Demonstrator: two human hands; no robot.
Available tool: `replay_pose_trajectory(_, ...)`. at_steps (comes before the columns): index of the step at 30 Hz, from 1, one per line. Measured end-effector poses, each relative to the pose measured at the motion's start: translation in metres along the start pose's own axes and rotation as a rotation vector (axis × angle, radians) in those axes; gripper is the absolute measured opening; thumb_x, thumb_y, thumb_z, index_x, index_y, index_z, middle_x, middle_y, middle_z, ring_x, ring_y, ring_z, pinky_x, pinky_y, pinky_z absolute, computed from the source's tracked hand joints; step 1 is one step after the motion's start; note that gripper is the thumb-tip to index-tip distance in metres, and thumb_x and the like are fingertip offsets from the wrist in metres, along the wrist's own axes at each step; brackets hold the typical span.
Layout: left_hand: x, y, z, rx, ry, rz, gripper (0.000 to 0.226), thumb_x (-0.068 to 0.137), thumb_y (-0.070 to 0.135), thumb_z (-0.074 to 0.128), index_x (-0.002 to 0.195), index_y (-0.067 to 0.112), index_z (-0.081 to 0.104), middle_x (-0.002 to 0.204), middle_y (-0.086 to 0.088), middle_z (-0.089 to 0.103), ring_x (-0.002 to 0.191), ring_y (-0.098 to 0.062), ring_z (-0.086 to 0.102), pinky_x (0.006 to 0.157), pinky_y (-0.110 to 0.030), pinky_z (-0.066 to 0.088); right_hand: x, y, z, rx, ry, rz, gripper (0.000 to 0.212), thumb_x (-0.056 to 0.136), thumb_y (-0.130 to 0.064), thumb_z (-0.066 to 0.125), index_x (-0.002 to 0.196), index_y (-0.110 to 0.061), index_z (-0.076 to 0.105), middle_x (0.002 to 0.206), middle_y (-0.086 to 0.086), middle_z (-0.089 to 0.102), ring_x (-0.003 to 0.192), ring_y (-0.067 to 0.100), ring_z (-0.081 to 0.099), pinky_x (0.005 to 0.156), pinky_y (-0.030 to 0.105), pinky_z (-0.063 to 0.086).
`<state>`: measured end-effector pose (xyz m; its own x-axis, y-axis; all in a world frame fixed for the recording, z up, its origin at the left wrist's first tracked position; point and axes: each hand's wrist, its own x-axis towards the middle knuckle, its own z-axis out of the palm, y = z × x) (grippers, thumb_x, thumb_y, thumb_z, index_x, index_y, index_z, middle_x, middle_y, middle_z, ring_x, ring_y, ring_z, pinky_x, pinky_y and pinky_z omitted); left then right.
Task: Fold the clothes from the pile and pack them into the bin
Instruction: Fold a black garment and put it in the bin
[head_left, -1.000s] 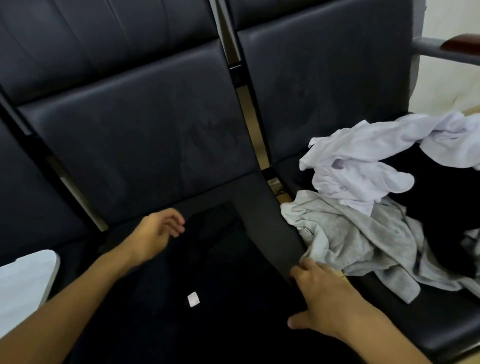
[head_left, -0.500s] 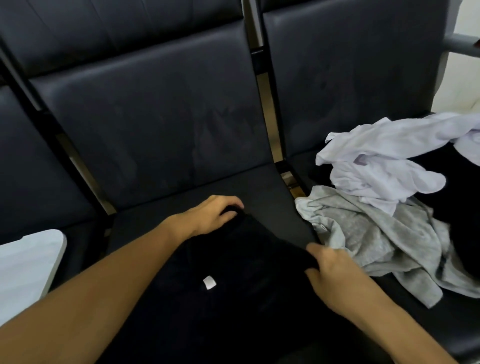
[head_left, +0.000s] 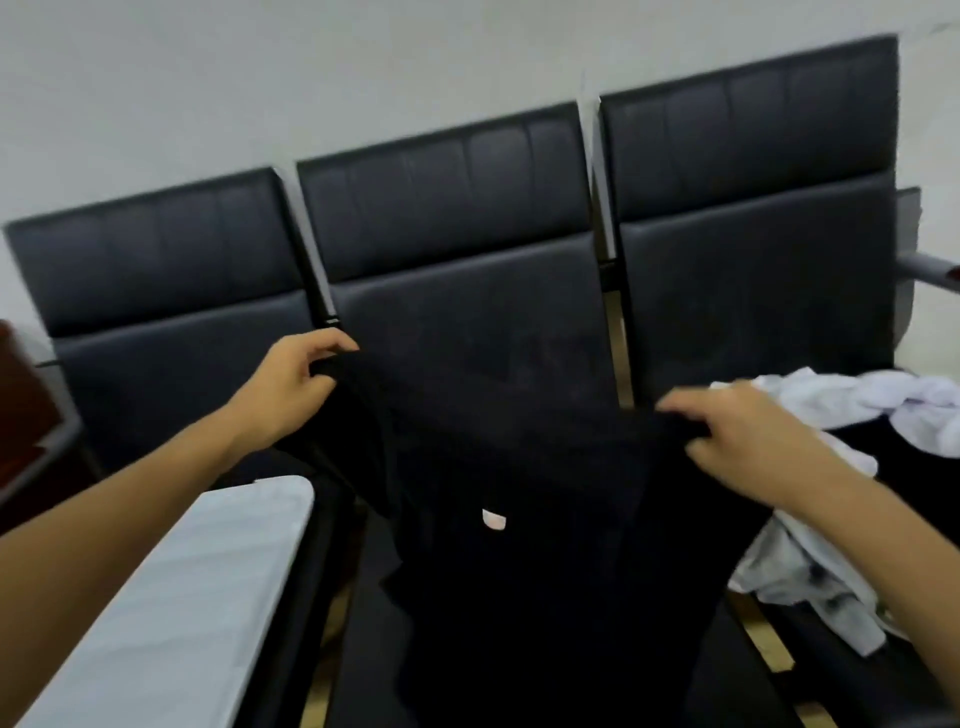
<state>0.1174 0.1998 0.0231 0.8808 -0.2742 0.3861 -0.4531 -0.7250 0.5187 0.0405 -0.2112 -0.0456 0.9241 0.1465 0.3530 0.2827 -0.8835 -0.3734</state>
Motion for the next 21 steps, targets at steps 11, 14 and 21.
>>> replay_pose_trajectory(11, -0.088, 0.066, -0.143, 0.298, 0.253, 0.081, 0.063, 0.08, -0.015, 0.058, 0.079, 0.047, 0.058, 0.075, 0.036, 0.064, 0.076, 0.003, 0.064, 0.077, -0.016, 0.053, 0.052, -0.082, -0.159, -0.031, 0.07, -0.142, 0.031, 0.08, 0.011, 0.049, 0.084, -0.013, 0.067, 0.08, 0.007, 0.068, 0.074, 0.024, 0.064, 0.063, 0.035, 0.049)
replay_pose_trajectory(14, -0.102, 0.081, -0.155, 0.18, 0.312, 0.088, 0.065, 0.078, -0.016, 0.058, 0.072, 0.048, 0.066, 0.08, 0.024, 0.069, 0.072, 0.01, 0.063, 0.07, -0.006, 0.048, 0.047, -0.095, -0.185, -0.039, 0.016, -0.189, 0.037, 0.08, 0.011, 0.05, 0.07, -0.021, 0.065, 0.067, 0.002, 0.066, 0.068, 0.024, 0.065, 0.066, 0.039, 0.052)
replay_pose_trajectory(21, -0.122, 0.101, -0.173, -0.065, 0.185, 0.016, 0.034, 0.086, -0.01, 0.062, 0.064, 0.015, 0.07, 0.056, 0.005, 0.062, 0.053, -0.001, 0.055, 0.05, -0.01, 0.042, 0.034, -0.088, -0.216, 0.079, -0.105, -0.111, 0.034, 0.093, -0.016, 0.061, 0.062, -0.009, 0.071, 0.05, -0.001, 0.054, 0.045, 0.009, 0.048, 0.043, 0.017, 0.037)
